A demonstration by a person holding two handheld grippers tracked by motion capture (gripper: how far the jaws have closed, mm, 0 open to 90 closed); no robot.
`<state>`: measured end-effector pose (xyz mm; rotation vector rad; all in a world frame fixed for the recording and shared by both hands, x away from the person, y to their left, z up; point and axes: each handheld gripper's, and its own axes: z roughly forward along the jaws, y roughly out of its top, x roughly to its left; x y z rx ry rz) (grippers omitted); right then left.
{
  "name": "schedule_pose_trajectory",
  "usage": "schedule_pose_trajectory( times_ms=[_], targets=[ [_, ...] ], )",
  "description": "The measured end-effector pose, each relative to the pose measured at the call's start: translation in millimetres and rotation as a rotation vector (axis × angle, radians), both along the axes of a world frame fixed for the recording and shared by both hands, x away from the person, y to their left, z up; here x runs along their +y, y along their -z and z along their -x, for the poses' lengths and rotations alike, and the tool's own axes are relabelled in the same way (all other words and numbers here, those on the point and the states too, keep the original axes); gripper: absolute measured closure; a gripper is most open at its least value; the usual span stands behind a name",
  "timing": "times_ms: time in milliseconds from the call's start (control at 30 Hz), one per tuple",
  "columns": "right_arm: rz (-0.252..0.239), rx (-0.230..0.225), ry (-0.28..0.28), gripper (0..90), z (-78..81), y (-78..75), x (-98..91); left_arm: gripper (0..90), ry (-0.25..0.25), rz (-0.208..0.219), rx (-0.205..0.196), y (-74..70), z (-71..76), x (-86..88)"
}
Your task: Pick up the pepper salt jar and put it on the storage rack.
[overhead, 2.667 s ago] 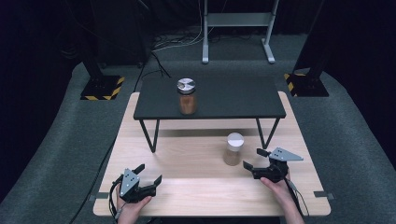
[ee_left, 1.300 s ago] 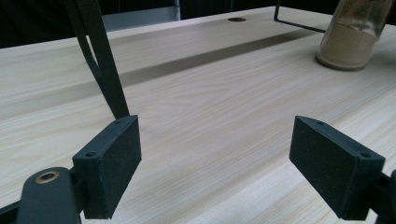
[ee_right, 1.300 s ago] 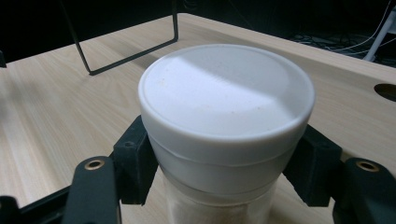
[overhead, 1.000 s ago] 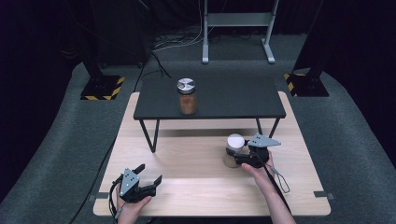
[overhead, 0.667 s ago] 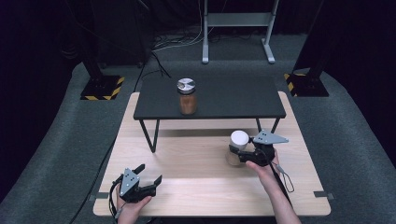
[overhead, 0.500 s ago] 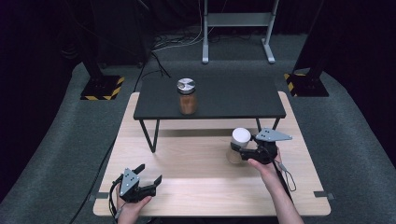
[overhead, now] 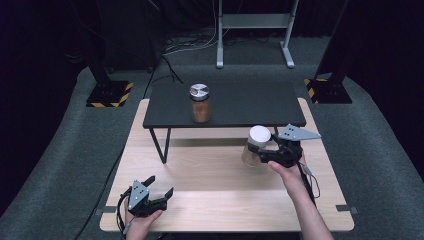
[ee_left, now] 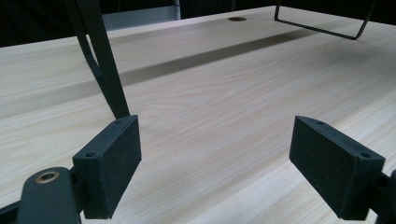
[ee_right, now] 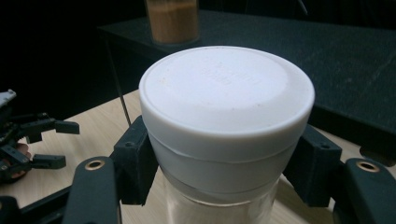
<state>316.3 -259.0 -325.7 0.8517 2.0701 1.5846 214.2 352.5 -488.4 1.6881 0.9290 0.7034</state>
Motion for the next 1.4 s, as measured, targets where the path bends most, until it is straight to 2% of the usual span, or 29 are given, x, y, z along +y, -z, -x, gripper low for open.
schedule_pose_trajectory(
  times_ms=[333,533,833,1100,1400],
  targets=[
    [-0.002,-0.022,-0.007,33.0,1.6,-34.4,2.7,16.5,0.000,0.001,0.002,-0.1,-0.3,0.1],
    [0.015,-0.038,0.010,33.0,1.0,-53.0,6.6,16.5,0.001,0.000,0.002,-0.2,-0.5,0.1],
    [0.011,-0.043,0.032,33.0,-2.1,-78.7,12.2,16.5,0.003,-0.001,0.005,-0.6,-1.1,0.4],
    [0.010,-0.060,0.057,33.0,-7.5,-93.8,20.5,16.5,0.005,-0.002,0.005,-0.8,-1.2,0.4],
    [0.021,-0.064,0.134,33.1,-22.4,-102.0,34.3,16.4,0.012,0.001,0.009,-1.0,-2.3,1.6]
  ],
)
